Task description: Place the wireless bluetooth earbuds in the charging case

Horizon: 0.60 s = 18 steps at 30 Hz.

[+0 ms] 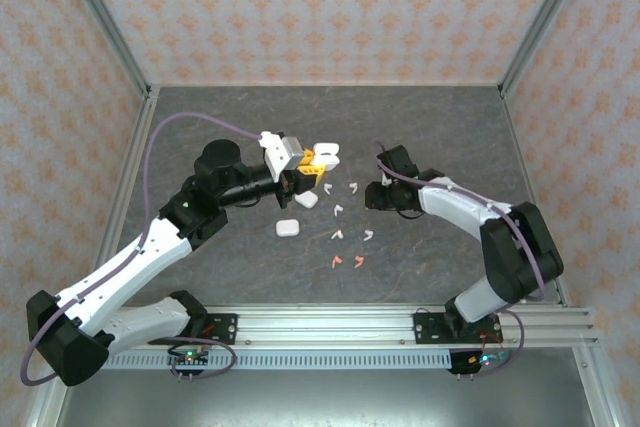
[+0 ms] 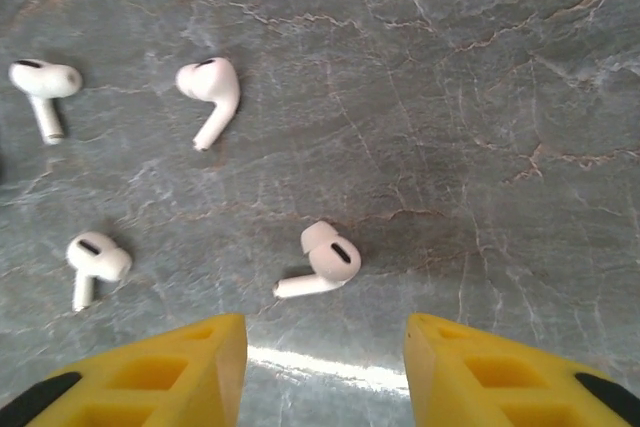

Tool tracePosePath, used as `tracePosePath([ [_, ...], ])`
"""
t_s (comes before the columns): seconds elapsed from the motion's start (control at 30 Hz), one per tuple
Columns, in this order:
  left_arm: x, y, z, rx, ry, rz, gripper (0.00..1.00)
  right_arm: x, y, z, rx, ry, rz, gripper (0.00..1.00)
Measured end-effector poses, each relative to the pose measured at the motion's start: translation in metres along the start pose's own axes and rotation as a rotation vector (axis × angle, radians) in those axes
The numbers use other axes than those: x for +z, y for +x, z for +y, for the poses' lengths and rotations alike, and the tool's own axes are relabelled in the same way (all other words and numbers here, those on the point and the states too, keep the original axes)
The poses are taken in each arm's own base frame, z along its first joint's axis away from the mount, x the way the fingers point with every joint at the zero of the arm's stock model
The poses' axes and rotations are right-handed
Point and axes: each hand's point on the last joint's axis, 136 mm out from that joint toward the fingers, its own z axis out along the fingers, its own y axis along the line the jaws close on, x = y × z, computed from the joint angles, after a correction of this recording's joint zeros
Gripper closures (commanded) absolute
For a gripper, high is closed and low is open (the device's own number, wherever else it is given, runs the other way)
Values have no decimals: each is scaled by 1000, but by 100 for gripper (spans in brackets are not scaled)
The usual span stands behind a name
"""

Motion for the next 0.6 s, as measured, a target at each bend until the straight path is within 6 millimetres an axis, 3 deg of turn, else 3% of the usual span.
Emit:
tracePosePath([
  [0.23,0,3,1,-4,-8,8,100,25,3,-4,9,28,44,61],
  [0.6,0,8,3,-10,-20,16,100,37,0,-3,26,25,38,67],
])
